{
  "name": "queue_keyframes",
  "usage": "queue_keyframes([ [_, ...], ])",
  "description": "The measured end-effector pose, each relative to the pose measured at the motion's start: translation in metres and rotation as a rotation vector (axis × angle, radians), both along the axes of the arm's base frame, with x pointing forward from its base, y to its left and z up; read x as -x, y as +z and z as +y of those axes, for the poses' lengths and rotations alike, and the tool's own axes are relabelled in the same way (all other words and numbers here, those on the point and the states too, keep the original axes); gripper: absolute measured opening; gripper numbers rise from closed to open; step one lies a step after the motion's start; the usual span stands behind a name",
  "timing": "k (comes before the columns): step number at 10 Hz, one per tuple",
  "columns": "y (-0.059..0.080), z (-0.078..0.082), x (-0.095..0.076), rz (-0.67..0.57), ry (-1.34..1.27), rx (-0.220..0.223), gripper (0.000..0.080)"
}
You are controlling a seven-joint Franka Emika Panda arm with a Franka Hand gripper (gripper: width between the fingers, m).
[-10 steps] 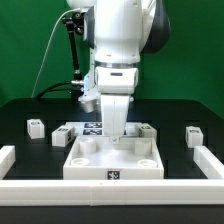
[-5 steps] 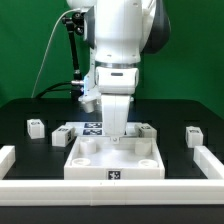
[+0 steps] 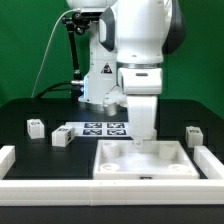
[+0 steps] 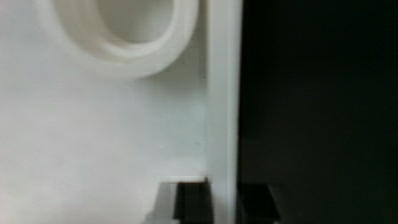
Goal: Assemble one leg
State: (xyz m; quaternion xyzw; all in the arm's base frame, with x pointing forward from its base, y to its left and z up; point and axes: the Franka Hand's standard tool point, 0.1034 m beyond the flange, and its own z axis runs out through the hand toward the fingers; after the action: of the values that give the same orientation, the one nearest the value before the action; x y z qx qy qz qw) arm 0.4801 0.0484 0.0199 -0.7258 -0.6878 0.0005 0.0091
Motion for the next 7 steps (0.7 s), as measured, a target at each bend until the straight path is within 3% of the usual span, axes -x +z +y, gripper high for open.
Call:
queue_keyframes([
  [2,0.0001,0.0111,-0.0093,-0.003,0.008,-0.003,0.0057],
  [7,0.0002,0.0168,-0.0087,0.016,0.013,-0.002,0.0057],
])
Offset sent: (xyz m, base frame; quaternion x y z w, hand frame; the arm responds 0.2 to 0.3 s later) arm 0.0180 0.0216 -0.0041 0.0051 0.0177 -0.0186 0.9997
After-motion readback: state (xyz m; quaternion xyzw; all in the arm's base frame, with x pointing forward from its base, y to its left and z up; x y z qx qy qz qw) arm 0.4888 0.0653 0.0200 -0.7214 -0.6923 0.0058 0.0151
